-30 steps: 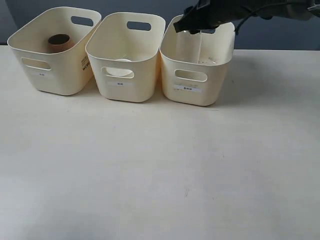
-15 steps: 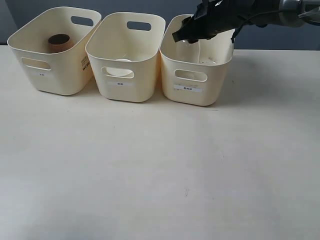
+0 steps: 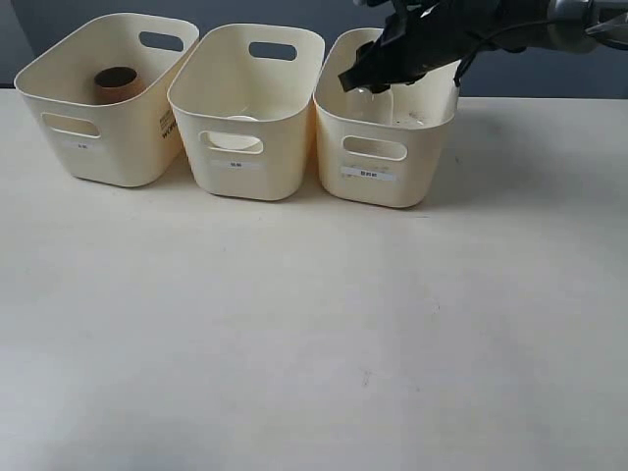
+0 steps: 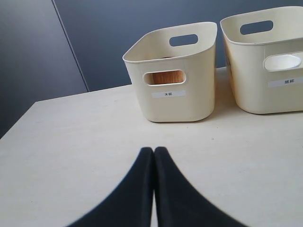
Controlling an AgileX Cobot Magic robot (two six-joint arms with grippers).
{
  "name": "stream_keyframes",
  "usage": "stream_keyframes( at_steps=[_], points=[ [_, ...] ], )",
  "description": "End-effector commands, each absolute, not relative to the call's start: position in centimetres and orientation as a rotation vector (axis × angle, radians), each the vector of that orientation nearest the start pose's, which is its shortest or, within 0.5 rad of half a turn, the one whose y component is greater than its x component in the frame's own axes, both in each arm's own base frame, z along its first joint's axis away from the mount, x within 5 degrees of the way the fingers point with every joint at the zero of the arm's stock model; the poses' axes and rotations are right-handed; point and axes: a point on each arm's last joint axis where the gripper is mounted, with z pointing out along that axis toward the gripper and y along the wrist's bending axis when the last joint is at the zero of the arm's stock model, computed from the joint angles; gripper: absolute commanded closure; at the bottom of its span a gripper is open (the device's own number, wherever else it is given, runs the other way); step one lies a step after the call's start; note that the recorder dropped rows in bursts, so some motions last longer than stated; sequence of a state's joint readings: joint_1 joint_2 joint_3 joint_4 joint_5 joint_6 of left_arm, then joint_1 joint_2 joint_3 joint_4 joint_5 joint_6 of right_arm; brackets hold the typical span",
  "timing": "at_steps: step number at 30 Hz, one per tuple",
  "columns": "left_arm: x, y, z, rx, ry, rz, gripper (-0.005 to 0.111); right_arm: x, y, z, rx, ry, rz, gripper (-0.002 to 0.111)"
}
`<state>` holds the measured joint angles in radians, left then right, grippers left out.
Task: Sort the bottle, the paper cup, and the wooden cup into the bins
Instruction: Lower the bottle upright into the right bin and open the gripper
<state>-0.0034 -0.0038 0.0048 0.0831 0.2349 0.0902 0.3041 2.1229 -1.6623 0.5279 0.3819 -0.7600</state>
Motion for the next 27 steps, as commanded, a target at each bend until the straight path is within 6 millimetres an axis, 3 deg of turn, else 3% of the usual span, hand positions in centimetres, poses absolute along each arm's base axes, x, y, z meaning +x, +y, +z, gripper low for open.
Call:
stream_keyframes(
  at_steps=[1, 7, 17, 22, 27],
  points=[
    [5.6, 0.1, 19.2, 0.133, 1.711, 0.137, 0.107, 46.3, 16.2, 21.6, -0.746, 2.159, 0.238, 0.071],
    [5.6, 0.1, 19.2, 0.133, 1.711, 0.137, 0.107, 46.2, 16.2, 21.5, -0.757, 2.165, 0.242, 0.053],
    [5.6, 0.1, 19.2, 0.133, 1.711, 0.137, 0.107, 45.9, 16.3, 21.6, -0.774, 2.184, 0.262, 0.053],
    [5.6, 0.1, 19.2, 0.133, 1.711, 0.137, 0.107, 45.6, 16.1, 23.7, -0.743, 2.134, 0.261, 0.053],
    [5.6, 0.1, 19.2, 0.133, 1.711, 0.137, 0.107, 44.5, 15.9, 27.5, -0.726, 2.061, 0.267, 0.053]
  ],
)
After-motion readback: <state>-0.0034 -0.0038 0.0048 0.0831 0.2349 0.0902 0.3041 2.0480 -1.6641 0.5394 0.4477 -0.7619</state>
